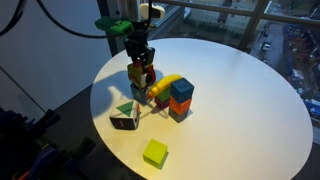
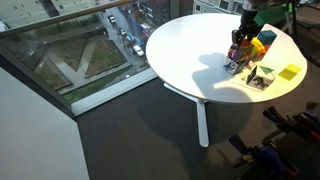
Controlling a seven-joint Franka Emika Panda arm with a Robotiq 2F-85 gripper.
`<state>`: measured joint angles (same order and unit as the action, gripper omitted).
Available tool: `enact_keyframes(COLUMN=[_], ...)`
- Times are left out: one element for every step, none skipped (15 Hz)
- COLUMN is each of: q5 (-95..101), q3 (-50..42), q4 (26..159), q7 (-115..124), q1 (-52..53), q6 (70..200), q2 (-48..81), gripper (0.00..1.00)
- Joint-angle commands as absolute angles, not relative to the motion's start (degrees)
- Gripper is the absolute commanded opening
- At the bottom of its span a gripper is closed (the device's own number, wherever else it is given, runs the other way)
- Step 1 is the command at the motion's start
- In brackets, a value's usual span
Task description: Place the multicolor block on the black and white block
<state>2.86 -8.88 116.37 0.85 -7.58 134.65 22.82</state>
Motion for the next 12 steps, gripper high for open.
enact_keyframes(q5=[4.05,4.12,4.19,4.20,4.17,4.06,4.04,4.01,4.02,4.01,3.98,3.97], q3=[-8.98,-8.97,-8.97,-8.94,-8.91,-8.88,-8.85,-8.84,-8.84,-8.83,-8.82,-8.81], q4=[114.46,114.58,114.67,114.74,114.76,114.76,114.80,114.86,114.88,114.90,114.91,114.94], q7=[0.11,-0.03,-0.14,-0.26,-0.38,-0.48,-0.65,-0.78,-0.88,-1.06,-1.17,-1.24], q1=[-7.93,-7.93,-7.92,-7.94,-7.95,-7.99,-8.02,-8.05,-8.06,-8.08,-8.11,-8.11], q6=[132.90,133.03,133.17,133.21,133.22,133.18,133.21,133.19,133.22,133.23,133.22,133.21], q2=[23.78,23.79,23.81,23.84,23.90,23.95,23.99,23.95,23.95,23.93,23.92,23.88], gripper=[0.52,0.77,0.77,0.81,0.89,0.96,1.00,1.00,1.00,1.00,1.00,1.00])
